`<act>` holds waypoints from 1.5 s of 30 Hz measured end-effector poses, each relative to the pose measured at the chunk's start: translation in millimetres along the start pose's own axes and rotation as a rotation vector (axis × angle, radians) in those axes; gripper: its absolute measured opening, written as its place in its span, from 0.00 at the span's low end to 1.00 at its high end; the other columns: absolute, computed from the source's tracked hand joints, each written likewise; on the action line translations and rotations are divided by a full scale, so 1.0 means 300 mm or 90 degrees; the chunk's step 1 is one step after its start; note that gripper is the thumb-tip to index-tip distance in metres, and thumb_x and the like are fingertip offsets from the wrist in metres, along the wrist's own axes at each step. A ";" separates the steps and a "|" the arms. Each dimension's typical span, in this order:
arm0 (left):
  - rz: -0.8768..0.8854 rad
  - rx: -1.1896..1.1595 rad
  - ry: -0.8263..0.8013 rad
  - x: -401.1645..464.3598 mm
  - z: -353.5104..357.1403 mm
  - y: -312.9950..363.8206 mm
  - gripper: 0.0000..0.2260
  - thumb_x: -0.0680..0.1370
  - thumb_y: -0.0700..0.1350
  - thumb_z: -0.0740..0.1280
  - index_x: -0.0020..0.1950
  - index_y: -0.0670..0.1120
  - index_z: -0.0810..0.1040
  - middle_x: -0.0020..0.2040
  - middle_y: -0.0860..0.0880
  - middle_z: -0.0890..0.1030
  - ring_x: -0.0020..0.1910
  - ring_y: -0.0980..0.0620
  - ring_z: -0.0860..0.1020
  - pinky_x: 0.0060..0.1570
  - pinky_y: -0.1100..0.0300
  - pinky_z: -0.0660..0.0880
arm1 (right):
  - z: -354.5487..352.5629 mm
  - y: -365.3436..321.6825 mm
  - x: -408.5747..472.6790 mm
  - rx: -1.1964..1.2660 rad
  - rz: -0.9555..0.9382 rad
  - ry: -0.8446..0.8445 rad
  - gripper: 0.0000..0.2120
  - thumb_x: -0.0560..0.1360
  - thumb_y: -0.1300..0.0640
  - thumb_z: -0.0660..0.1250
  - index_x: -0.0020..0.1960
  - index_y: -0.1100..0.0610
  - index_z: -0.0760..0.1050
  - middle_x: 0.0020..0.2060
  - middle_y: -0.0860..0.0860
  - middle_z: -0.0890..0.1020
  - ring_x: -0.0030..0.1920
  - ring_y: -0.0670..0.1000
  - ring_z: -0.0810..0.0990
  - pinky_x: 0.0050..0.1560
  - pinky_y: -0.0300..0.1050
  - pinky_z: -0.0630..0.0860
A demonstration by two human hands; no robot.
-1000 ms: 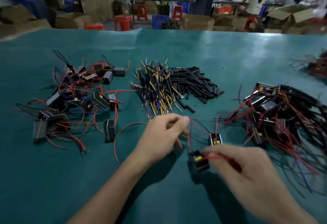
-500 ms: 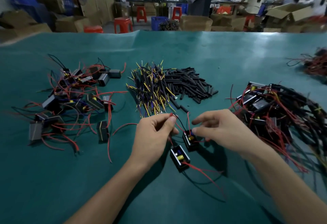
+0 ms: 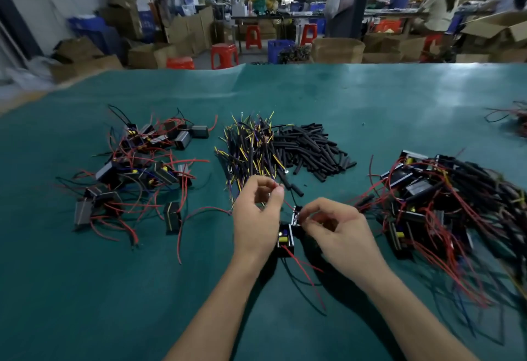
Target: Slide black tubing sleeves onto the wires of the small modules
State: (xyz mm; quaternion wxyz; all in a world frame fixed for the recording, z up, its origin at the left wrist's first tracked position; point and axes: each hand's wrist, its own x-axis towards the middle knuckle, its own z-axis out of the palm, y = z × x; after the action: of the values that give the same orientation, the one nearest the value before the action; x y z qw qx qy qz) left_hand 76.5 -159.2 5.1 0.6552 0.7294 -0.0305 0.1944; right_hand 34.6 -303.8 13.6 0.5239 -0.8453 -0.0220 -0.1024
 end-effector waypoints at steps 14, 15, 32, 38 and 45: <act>-0.084 -0.039 -0.141 -0.019 -0.025 0.007 0.15 0.86 0.42 0.58 0.43 0.44 0.80 0.34 0.51 0.80 0.36 0.54 0.78 0.42 0.55 0.79 | -0.058 -0.080 -0.082 -0.127 -0.119 -0.169 0.16 0.75 0.65 0.72 0.51 0.45 0.88 0.41 0.44 0.83 0.44 0.46 0.81 0.48 0.42 0.75; -0.092 -0.040 -0.145 -0.019 -0.025 0.004 0.16 0.86 0.43 0.58 0.42 0.45 0.80 0.32 0.52 0.78 0.36 0.53 0.76 0.42 0.50 0.79 | -0.070 -0.091 -0.104 -0.214 -0.162 -0.175 0.16 0.75 0.63 0.72 0.53 0.42 0.87 0.42 0.43 0.83 0.46 0.47 0.80 0.50 0.45 0.75; -0.148 -0.097 -0.301 -0.015 -0.055 0.027 0.17 0.75 0.50 0.60 0.46 0.43 0.86 0.36 0.50 0.81 0.34 0.57 0.76 0.35 0.66 0.70 | -0.113 -0.254 0.315 -0.444 -0.062 -0.210 0.04 0.72 0.53 0.73 0.40 0.48 0.86 0.27 0.42 0.80 0.36 0.46 0.78 0.37 0.35 0.72; -0.153 -0.122 -0.314 -0.017 -0.066 0.024 0.12 0.76 0.49 0.66 0.48 0.46 0.88 0.38 0.50 0.84 0.40 0.57 0.80 0.43 0.64 0.75 | 0.072 -0.078 0.461 -0.476 0.082 -0.124 0.17 0.70 0.45 0.78 0.46 0.58 0.81 0.43 0.56 0.83 0.45 0.57 0.82 0.44 0.46 0.78; -0.121 -0.125 -0.299 -0.008 -0.079 0.012 0.07 0.80 0.38 0.69 0.49 0.42 0.87 0.40 0.51 0.86 0.41 0.59 0.81 0.46 0.66 0.76 | 0.034 -0.066 0.450 -0.370 0.117 -0.090 0.11 0.73 0.51 0.77 0.42 0.60 0.82 0.36 0.52 0.83 0.36 0.49 0.77 0.30 0.39 0.67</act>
State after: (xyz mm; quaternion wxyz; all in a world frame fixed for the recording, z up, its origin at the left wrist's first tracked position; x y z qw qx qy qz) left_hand 67.4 -137.4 9.2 0.7132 0.6870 -0.1315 -0.0465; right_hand 165.2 -295.2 53.1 0.2645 -0.9632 0.0481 0.0026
